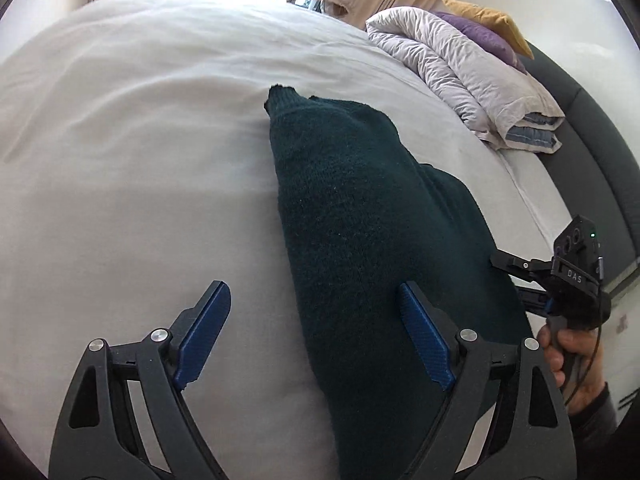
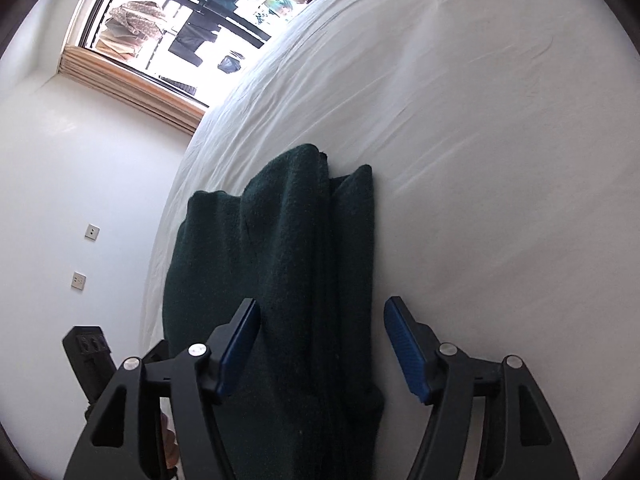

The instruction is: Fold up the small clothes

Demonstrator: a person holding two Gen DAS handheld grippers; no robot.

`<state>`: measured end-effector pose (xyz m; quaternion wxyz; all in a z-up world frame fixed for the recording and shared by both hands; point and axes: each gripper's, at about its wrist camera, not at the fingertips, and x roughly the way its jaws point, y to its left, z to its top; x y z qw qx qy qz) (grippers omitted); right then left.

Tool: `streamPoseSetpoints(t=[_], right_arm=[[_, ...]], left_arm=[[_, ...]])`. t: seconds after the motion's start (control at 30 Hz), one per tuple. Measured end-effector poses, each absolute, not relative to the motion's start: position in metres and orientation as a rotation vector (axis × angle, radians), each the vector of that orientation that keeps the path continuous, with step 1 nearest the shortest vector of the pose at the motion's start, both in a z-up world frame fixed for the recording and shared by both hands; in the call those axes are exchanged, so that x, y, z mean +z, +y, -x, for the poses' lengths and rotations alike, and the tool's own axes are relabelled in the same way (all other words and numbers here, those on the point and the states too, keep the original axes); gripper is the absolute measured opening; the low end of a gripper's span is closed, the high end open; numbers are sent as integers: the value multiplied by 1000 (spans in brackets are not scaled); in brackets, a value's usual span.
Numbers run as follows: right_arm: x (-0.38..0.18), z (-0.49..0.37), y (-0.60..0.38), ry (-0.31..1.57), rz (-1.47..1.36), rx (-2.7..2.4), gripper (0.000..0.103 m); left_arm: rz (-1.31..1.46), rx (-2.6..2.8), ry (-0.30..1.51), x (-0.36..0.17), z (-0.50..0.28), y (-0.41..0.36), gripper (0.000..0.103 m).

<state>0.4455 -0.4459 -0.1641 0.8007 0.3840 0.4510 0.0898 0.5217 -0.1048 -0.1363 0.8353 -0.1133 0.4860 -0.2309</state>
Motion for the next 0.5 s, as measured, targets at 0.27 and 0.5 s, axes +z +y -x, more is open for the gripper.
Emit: streamPoseSetpoints(t=[0.27,0.5], right_arm=[[-160,-460,-429,985,-742,187,31],[-118,-451,-406,902,-648,189,26]], left_arm=[[333,-532,1134,-150,-552,-124,56],[327,-517,1094,-125,-548,-124,36]])
